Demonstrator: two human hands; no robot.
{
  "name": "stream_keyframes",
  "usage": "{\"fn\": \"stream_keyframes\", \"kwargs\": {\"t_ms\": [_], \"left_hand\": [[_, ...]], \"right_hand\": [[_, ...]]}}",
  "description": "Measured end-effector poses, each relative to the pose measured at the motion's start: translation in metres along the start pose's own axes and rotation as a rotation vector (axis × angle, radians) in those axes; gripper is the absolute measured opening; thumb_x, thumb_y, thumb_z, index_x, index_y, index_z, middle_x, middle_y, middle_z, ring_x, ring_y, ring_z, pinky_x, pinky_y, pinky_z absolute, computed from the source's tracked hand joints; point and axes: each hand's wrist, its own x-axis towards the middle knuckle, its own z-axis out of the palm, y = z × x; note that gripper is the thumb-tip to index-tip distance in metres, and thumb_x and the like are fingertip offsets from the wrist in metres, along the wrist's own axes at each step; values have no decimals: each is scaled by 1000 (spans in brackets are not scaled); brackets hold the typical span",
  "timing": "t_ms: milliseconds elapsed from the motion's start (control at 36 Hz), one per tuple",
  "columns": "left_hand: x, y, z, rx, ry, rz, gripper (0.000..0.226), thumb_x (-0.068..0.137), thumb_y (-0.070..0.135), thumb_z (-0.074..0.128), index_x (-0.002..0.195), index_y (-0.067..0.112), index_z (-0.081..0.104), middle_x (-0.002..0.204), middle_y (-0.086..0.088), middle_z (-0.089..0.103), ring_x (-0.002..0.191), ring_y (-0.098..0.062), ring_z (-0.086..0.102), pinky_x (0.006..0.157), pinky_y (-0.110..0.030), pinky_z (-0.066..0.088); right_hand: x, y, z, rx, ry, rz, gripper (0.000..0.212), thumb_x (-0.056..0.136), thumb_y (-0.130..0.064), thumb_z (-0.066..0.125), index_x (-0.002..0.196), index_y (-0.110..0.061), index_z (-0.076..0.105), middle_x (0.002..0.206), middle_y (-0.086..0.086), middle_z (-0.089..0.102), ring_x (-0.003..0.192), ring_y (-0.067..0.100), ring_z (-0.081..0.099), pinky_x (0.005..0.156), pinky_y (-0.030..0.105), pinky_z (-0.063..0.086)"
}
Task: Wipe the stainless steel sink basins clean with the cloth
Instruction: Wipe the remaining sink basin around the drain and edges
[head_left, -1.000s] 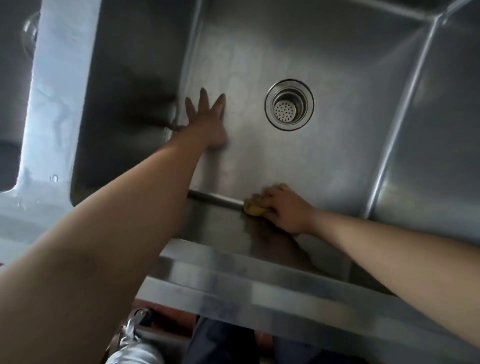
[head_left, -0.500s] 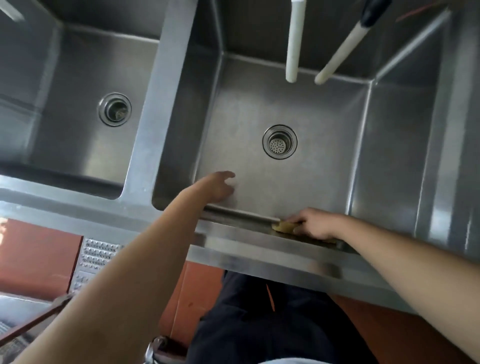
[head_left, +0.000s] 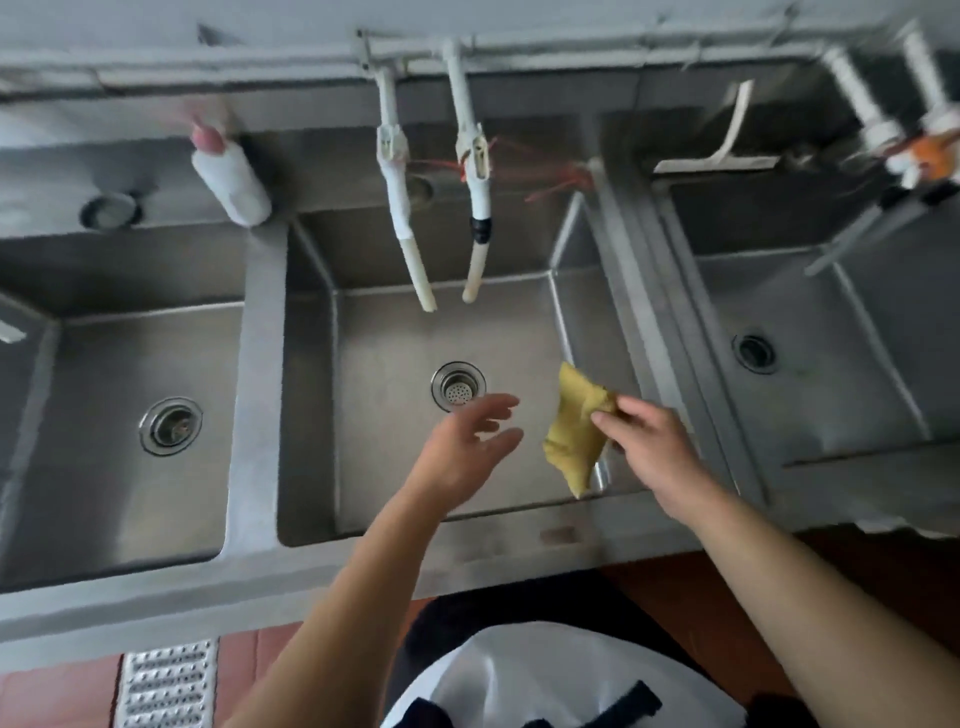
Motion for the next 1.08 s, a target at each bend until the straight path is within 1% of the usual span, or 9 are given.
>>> {"fn": "stream_keyframes", "kwargs": {"t_ms": [222, 278, 417, 556, 639, 750, 833, 944, 1083], "left_hand": [[-1, 61, 101, 208, -324, 190, 66, 75, 34, 84, 134, 30, 54, 117, 7, 63, 106, -7, 59, 88, -18, 47], [-4, 69, 125, 246, -326, 249, 64, 74, 30, 85, 131, 28, 55, 110, 8, 65, 97, -5, 61, 78, -10, 45], [-6, 86, 172, 332, -238, 343, 39, 81, 17, 74, 118, 29, 65, 93, 9, 71, 74, -5, 65, 72, -24, 54], [-1, 108, 219, 379, -283, 350, 23, 85, 14, 68, 99, 32, 71, 69, 10, 70, 59, 0, 58, 65, -24, 51], [3, 120, 256, 411, -338, 325, 26, 85, 15, 69, 97, 37, 71, 74, 14, 72, 61, 0, 61, 69, -32, 55], [5, 142, 309, 471, -389, 309, 35, 88, 14, 69, 96, 48, 67, 69, 24, 66, 61, -3, 57, 65, -32, 51], [8, 153, 349, 457, -378, 248, 25, 87, 18, 72, 104, 36, 72, 68, 20, 65, 59, -4, 57, 63, -28, 51], [12, 170, 399, 483, -332, 236, 26, 84, 21, 76, 105, 34, 71, 70, 25, 65, 65, 2, 59, 68, -18, 50], [16, 179, 432, 423, -299, 164, 39, 80, 16, 77, 101, 48, 67, 90, 13, 72, 81, -4, 68, 75, -28, 57]], "right_hand": [[-60, 3, -56, 495, 328, 102, 16, 94, -8, 59, 105, -12, 71, 91, 8, 76, 80, 22, 74, 63, 31, 57], [-69, 7, -69, 596, 356, 103, 16, 93, -6, 59, 105, -10, 69, 92, 9, 76, 81, 25, 74, 59, 30, 56], [-79, 21, -113, 704, 365, 58, 38, 91, -1, 61, 121, -25, 57, 103, 12, 74, 88, 29, 74, 67, 39, 60], [-78, 57, -186, 354, 243, 68, 57, 77, -20, 77, 121, -49, 56, 116, 7, 66, 103, 24, 68, 94, 45, 55], [-78, 85, -240, 10, 174, 38, 57, 70, -27, 84, 120, -39, 60, 128, -2, 44, 116, 10, 49, 102, 24, 38], [-78, 114, -317, -169, 143, -108, 30, 74, -23, 84, 97, -20, 66, 108, -5, 61, 99, 4, 55, 83, 4, 34], [-76, 133, -368, -161, 84, -164, 17, 76, -26, 82, 87, -22, 69, 88, -7, 71, 88, 6, 65, 83, 25, 48], [-72, 144, -423, -145, 99, -206, 17, 80, -20, 79, 95, -18, 71, 88, -1, 73, 86, 17, 69, 84, 44, 55], [-56, 135, -458, -160, 79, -300, 22, 82, -17, 78, 103, -21, 72, 90, -16, 71, 89, -1, 66, 83, 18, 52]]}}
